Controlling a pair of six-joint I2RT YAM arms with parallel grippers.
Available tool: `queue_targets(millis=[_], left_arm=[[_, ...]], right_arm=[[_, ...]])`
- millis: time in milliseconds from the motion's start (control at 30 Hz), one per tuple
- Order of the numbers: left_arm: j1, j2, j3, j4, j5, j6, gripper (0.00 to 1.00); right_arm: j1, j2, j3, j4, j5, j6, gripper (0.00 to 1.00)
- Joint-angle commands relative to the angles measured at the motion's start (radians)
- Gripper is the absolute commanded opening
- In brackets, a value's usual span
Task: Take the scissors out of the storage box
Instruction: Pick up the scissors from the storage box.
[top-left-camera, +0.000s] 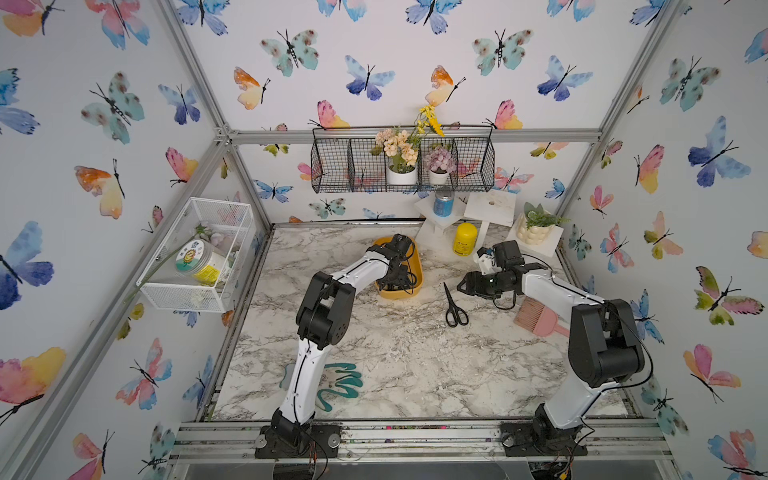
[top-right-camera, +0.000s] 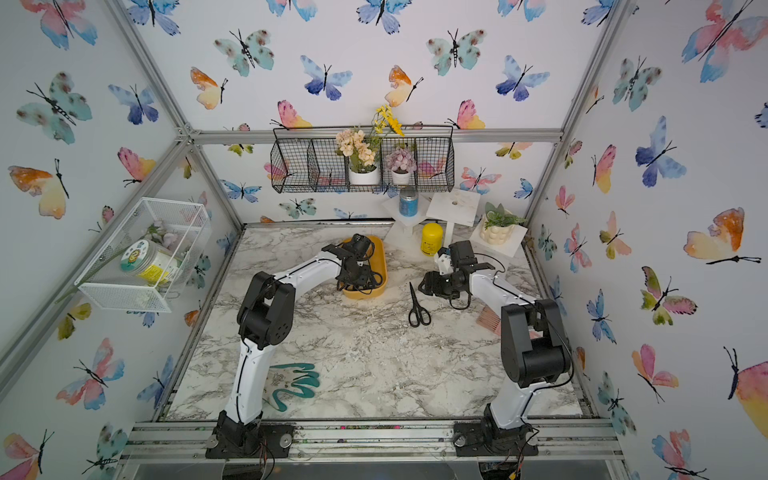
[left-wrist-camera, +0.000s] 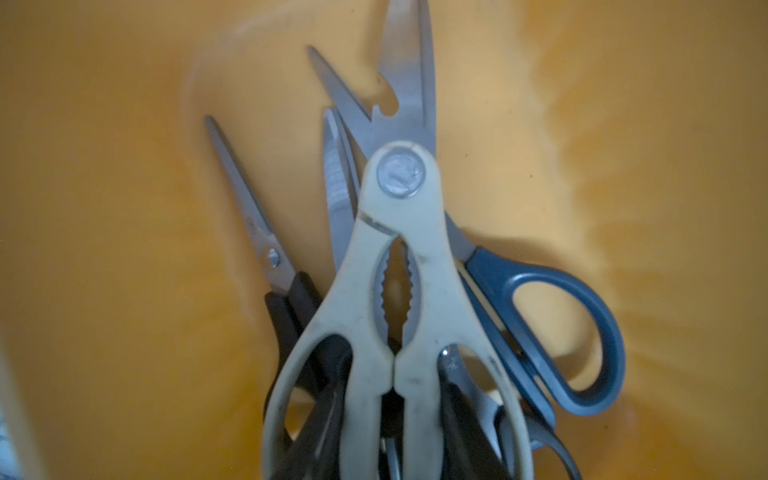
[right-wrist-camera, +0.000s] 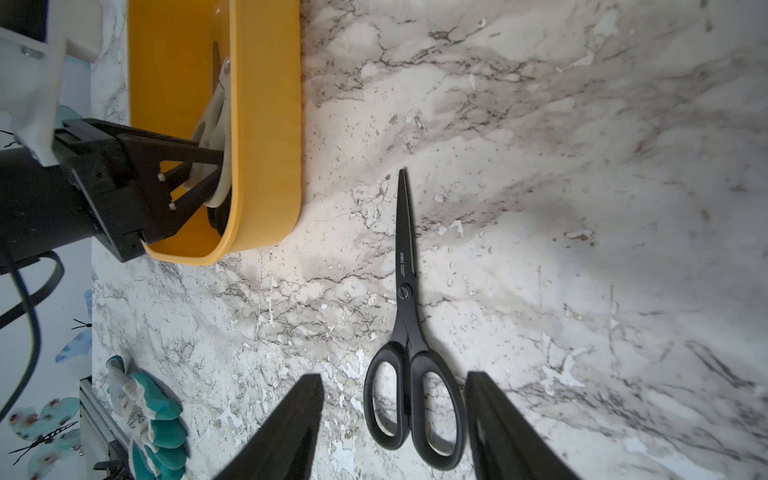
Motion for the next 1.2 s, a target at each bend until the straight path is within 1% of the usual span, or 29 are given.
queue_targets(millis=[0,67,233,433,600,767,867,933,1067,1167], left_arm=[[-0.002,0.053,-0.025,-0.076,0.007,-0.019,0.21],[-0.001,0.023,-0.028,-0.055,0.008,-0.029,0.18],[0.005,-0.076,-0.041,0.016,0.020,-0.049,0.15],[0.004,-0.204,-0.090,0.087,0.086,-0.059,0.14],[0.003,-0.329,-0.205,0.180,0.208,-0.059,0.14],[0.000,-0.440,-0.356,0.314,0.328,-0.086,0.14],[-0.005,-0.489,-0.426,0.387,0.380,-0.112,0.14],[-0.015,-0.503,-0.441,0.404,0.391,-0.120,0.14],[-0.050,-0.524,-0.457,0.424,0.373,-0.124,0.14],[-0.063,-0.528,-0.461,0.433,0.363,-0.144,0.14]], right_arm=[[0.001,0.008,0.027,-0.001,-0.029,0.009,0.60],[0.003,0.005,0.028,0.001,-0.034,0.011,0.60],[0.016,0.001,0.044,0.008,-0.050,0.011,0.59],[0.064,-0.003,0.098,0.041,-0.082,0.044,0.59],[0.094,-0.015,0.121,0.161,-0.141,0.136,0.60],[0.136,-0.014,0.133,0.314,-0.161,0.249,0.60],[0.170,0.007,0.149,0.373,-0.163,0.296,0.60],[0.193,0.023,0.164,0.399,-0.158,0.322,0.60],[0.228,0.059,0.180,0.453,-0.156,0.385,0.60],[0.242,0.086,0.204,0.433,-0.140,0.403,0.60]])
